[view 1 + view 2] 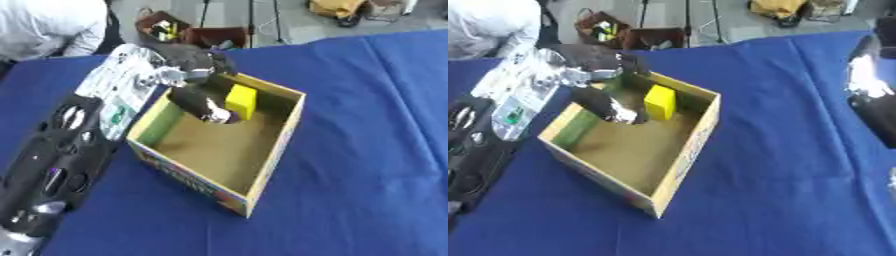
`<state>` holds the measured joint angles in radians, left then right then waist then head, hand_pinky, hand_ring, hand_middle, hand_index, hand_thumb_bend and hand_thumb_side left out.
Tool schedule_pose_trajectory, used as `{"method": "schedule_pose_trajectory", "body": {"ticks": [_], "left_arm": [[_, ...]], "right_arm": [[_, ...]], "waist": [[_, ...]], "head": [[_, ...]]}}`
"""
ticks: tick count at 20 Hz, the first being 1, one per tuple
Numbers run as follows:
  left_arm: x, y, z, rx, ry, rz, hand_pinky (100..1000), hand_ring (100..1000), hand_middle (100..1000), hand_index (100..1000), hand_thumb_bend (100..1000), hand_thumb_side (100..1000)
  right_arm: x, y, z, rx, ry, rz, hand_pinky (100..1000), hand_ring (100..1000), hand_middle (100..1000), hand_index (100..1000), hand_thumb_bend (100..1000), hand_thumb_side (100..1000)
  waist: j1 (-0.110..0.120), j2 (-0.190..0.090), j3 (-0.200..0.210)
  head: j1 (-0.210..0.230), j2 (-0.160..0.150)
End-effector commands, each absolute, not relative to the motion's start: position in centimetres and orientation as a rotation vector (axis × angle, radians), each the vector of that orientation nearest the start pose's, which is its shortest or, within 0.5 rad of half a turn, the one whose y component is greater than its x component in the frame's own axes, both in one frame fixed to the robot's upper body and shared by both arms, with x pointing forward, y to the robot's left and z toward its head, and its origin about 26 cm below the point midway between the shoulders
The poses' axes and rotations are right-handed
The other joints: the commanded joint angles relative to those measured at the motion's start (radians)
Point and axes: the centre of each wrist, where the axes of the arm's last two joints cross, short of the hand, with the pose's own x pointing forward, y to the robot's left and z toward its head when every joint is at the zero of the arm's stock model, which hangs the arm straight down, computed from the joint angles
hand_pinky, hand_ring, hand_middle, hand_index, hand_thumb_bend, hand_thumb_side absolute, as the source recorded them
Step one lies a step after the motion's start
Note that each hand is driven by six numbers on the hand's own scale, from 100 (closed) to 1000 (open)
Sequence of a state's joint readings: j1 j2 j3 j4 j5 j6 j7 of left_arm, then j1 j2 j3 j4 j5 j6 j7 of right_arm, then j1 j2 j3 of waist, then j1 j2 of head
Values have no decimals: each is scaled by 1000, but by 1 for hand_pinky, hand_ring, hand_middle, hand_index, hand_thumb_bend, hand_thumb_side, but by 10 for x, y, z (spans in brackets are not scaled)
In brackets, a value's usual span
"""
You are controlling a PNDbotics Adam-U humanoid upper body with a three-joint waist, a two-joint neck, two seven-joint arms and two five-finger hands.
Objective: Pick up objects on the table and place them in the box.
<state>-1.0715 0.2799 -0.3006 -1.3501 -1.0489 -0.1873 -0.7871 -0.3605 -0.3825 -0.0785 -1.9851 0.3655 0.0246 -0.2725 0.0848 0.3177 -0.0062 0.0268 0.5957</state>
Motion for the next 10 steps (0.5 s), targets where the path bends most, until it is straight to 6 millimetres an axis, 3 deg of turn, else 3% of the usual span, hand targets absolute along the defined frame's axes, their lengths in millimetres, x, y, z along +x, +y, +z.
{"method": "schedule_pose_trajectory", "body": {"ticks": [1,2,4,7,10], "left_arm": [[410,123,326,-1342,2108,2537,888,936,960,1000,343,1000],[406,125,335,-1345,2172,2470,868,919,943,1000,226,1000],[397,132,352,-1360,2308,2325,831,892,915,993,168,1000],[382,151,375,-1385,2515,2090,775,851,872,983,100,1000],[369,176,386,-1417,2695,1869,747,832,851,976,100,1000]], "right_arm": [[302,-282,233,-840,-2375,224,703,703,660,744,100,474],[302,-282,233,-842,-2373,221,702,703,660,744,100,473],[302,-283,233,-847,-2372,214,702,703,660,744,100,472],[302,-284,233,-854,-2373,203,702,703,661,745,100,472],[302,-285,233,-861,-2378,189,701,703,661,745,100,484]], "waist": [[-8,-22,4],[-9,-22,8],[-12,-22,15],[-17,-24,26],[-22,-26,38]], "head": [[-6,-7],[-8,-6],[-15,-3],[-24,-1],[-33,0]]}}
